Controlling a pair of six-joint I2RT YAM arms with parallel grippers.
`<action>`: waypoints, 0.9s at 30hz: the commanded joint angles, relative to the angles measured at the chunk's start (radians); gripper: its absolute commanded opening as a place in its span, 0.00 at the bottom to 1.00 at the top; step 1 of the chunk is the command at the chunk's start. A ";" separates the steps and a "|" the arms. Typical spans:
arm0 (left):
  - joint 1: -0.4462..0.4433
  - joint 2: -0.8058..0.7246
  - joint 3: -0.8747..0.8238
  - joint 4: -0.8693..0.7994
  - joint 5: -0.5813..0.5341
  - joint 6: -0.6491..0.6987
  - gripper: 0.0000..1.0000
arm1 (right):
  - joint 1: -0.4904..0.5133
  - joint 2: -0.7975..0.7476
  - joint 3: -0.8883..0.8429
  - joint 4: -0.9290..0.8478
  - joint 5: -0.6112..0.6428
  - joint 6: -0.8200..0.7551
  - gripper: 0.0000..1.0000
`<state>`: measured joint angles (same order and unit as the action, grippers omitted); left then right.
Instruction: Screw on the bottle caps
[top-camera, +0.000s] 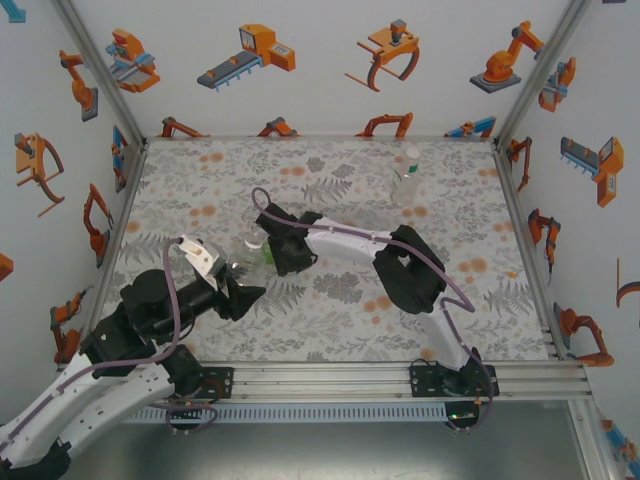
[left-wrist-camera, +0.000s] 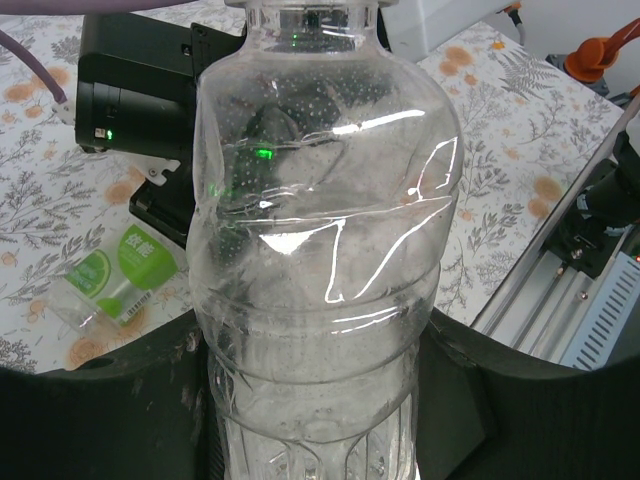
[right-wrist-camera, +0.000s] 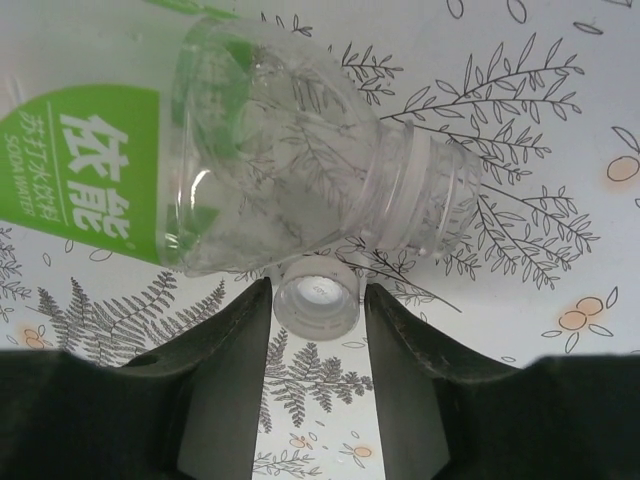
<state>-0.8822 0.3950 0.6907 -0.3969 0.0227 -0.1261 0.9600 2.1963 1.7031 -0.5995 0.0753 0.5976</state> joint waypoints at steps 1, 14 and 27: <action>0.005 -0.003 0.007 0.001 0.001 -0.017 0.00 | 0.005 0.019 0.036 -0.048 0.030 -0.025 0.40; 0.006 0.037 -0.010 0.048 0.015 -0.018 0.00 | -0.050 -0.282 -0.288 -0.046 0.057 0.029 0.33; 0.005 0.139 -0.013 0.127 0.064 -0.025 0.00 | -0.104 -0.546 -0.676 0.110 0.055 0.119 0.32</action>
<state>-0.8822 0.5365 0.6842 -0.3202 0.0628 -0.1341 0.8558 1.6558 1.0401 -0.5430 0.1211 0.6838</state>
